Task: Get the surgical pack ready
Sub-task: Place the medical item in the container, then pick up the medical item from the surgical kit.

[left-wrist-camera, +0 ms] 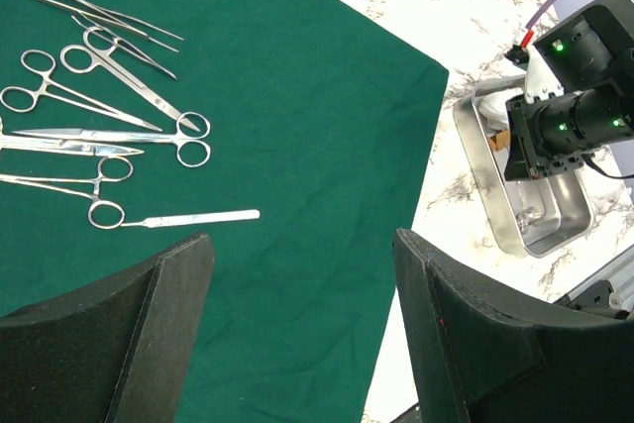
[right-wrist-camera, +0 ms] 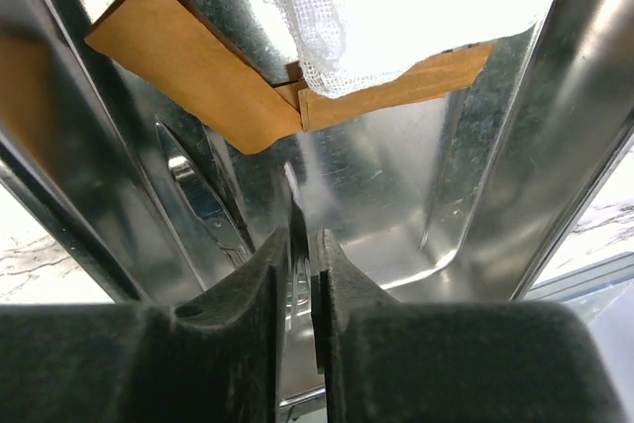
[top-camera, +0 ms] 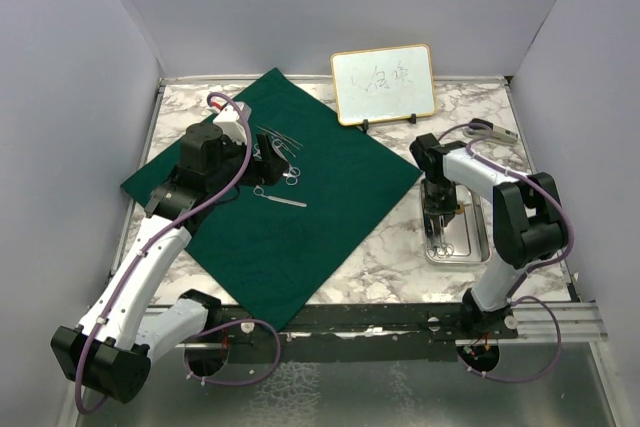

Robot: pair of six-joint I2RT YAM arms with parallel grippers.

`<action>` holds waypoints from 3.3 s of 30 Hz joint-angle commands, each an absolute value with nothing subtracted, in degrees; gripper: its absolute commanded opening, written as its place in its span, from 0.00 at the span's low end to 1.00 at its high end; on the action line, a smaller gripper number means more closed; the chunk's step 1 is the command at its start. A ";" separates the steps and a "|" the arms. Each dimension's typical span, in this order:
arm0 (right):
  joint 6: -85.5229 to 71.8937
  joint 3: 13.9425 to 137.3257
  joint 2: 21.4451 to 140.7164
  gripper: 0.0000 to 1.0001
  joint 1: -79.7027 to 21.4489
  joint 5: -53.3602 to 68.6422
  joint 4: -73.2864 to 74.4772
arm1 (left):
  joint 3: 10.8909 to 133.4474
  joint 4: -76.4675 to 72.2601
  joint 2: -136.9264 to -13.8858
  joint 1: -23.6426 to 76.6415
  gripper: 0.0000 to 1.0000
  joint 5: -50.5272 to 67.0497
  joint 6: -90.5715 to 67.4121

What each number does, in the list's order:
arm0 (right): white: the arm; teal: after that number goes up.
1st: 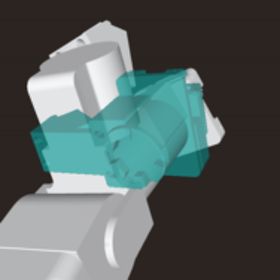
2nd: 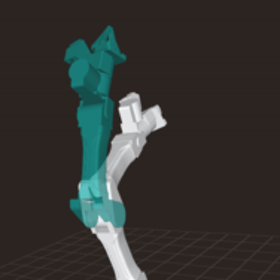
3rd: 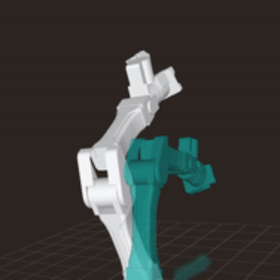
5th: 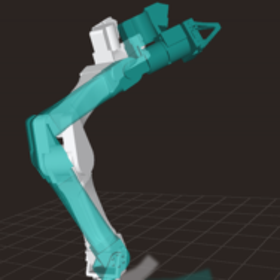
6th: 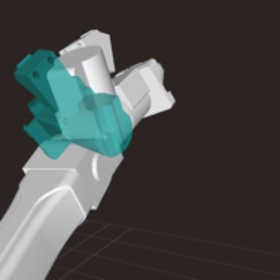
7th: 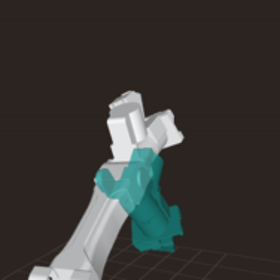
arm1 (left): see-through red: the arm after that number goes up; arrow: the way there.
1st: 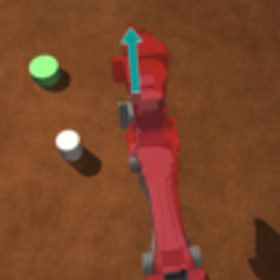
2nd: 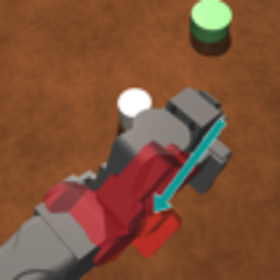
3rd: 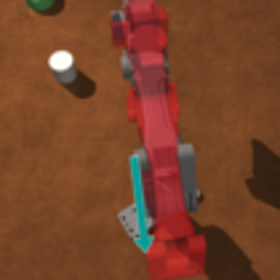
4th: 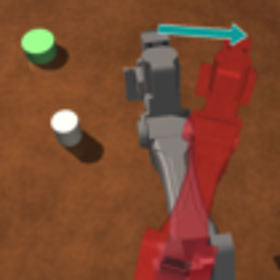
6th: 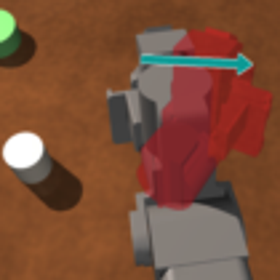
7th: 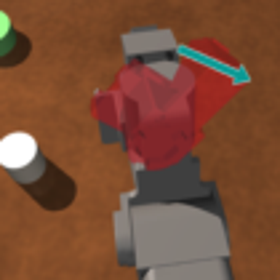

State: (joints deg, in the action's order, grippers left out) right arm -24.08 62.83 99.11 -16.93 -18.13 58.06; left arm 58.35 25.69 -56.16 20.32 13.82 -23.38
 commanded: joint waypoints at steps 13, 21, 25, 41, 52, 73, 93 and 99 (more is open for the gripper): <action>-23.47 69.61 85.58 0.29 -17.35 -10.65 53.92 | 57.16 25.56 -58.68 19.25 0.76 12.89 -26.10; -19.53 62.73 71.10 0.56 -17.45 16.76 29.66 | 57.17 29.21 -70.84 11.65 0.69 9.20 -33.37; -19.26 60.93 72.72 0.54 -17.45 24.34 25.77 | 60.36 33.70 -78.69 10.07 0.59 -0.65 -38.97; -16.79 53.79 67.65 0.52 -17.47 25.63 19.62 | 86.15 45.11 -109.33 17.07 0.56 -6.56 -70.04; -16.31 52.83 67.51 0.52 -17.51 25.13 18.98 | 93.11 51.77 -117.14 18.51 0.46 -9.03 -81.17; -16.18 52.56 67.00 0.52 -17.57 24.21 18.98 | 91.13 51.33 -123.54 18.04 0.33 -7.72 -86.54; -16.52 53.08 67.06 0.52 -17.51 23.93 19.28 | 96.66 55.50 -125.76 18.15 0.00 -7.84 -85.10; -16.84 52.98 67.03 0.52 -17.57 24.35 19.05 | 92.47 51.11 -119.03 18.14 0.00 -6.51 -83.93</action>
State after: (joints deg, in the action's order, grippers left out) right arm -17.02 53.23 68.14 -17.26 24.45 20.91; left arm 96.16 52.60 -122.96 18.06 -7.16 -80.20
